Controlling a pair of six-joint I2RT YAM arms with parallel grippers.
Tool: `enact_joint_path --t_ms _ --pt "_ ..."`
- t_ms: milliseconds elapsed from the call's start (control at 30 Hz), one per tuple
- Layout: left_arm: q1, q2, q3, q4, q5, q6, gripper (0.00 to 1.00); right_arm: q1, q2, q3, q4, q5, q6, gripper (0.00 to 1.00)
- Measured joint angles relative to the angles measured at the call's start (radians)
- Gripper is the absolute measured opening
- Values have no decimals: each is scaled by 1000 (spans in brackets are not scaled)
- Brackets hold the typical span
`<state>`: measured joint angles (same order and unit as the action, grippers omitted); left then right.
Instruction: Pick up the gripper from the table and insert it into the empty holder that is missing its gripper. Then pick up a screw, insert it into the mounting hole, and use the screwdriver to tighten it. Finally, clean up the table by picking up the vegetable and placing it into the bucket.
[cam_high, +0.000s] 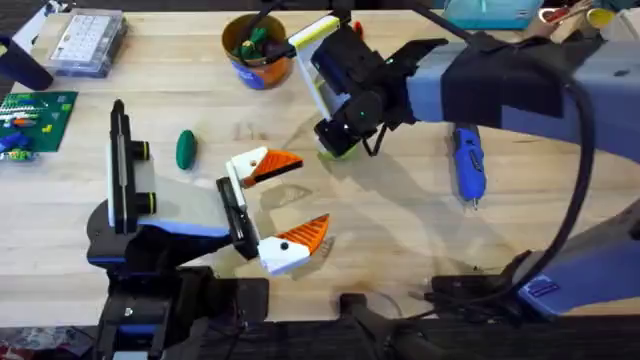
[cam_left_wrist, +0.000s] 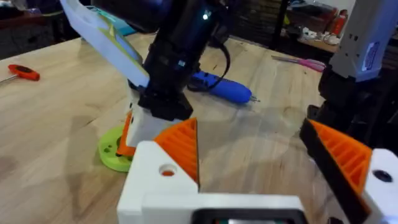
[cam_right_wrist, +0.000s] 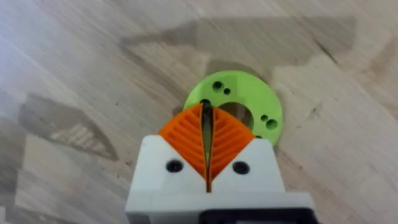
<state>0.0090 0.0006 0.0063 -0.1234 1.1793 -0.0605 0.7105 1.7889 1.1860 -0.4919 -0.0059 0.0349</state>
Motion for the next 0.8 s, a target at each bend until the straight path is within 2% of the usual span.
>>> enact_joint_path --t_ms 200,800 --pt "0 0 0 0 0 0 989 0 -6 77 -135 0 -23 7" --pt "0 0 0 0 2 0 989 1 -69 429 -483 -8 -60 7"
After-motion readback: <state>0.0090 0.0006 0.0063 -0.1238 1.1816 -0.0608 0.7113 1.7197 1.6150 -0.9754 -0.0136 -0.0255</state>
